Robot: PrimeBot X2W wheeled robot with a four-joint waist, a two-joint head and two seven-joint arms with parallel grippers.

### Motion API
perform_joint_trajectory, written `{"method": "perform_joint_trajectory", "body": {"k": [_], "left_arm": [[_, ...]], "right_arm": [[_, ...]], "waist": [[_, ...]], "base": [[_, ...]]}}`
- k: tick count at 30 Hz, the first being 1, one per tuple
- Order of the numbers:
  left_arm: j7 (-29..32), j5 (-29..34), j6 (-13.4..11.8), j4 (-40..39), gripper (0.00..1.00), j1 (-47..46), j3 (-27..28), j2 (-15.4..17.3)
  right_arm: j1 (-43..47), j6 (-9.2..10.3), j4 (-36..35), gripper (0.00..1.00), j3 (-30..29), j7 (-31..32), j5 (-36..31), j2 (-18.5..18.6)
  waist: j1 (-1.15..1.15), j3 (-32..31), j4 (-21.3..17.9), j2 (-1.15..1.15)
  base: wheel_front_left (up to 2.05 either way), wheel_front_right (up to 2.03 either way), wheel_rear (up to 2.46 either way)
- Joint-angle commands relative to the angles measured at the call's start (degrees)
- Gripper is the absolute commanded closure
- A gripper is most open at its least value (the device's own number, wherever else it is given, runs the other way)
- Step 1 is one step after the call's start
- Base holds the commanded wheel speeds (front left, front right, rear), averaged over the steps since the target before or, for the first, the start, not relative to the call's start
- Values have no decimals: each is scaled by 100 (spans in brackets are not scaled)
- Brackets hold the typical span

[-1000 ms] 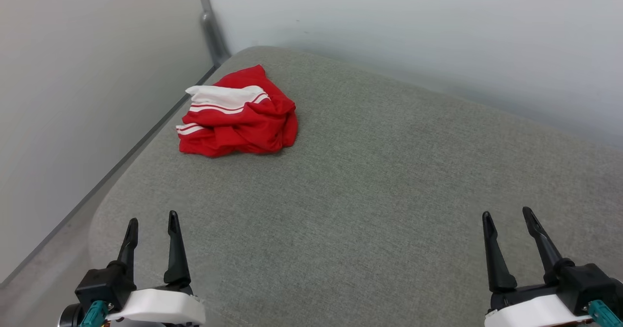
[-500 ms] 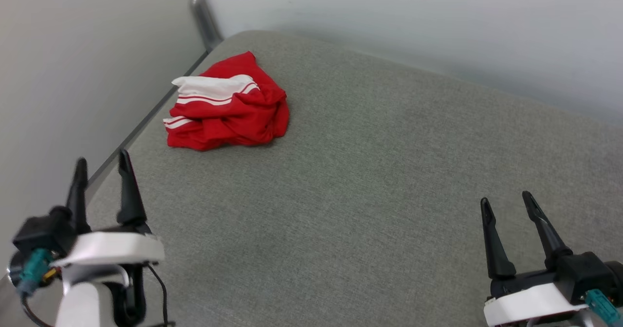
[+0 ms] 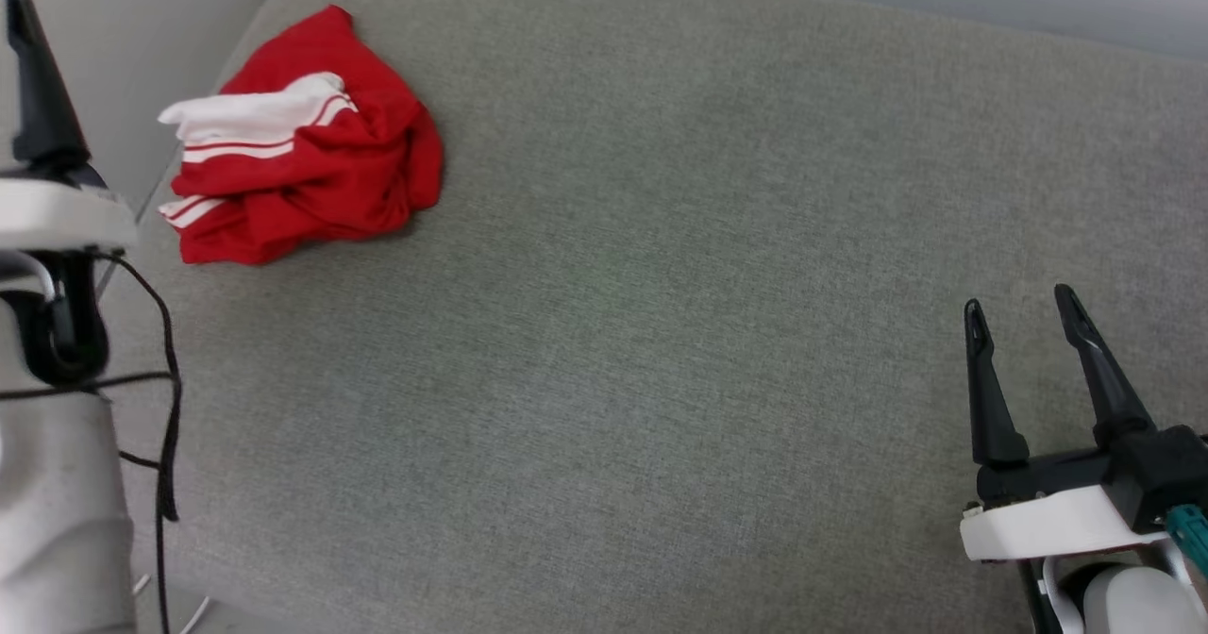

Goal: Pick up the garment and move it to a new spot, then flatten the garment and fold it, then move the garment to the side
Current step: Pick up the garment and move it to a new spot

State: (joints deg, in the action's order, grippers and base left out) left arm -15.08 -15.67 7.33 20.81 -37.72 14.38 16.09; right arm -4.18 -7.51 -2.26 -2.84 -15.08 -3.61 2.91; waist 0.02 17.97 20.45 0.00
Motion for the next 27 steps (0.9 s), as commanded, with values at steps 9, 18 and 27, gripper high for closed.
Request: {"method": "perform_joint_trajectory", "body": {"k": [9, 18, 27], "left_arm": [[1118, -991, 6, 859, 0, -1252, -1112, 1055], [3878, -2529, 7, 1142, 0, -1780, -2338, 2003], [5752, -3534, 8, 1301, 0, -1634, -3036, 2484]], "right_arm": [[-218, 3, -207, 0, -73, -15, -191, -5], [-353, 4, -354, 0, -95, -14, -293, -5], [-528, 4, -329, 0, -67, -13, -328, -5]], "waist": [[-2, 824, -431, 0], [-2, 1310, -650, 0], [-2, 1610, -892, 0]], "base": [[0, 0, 0], [0, 0, 0], [0, 0, 0]]}}
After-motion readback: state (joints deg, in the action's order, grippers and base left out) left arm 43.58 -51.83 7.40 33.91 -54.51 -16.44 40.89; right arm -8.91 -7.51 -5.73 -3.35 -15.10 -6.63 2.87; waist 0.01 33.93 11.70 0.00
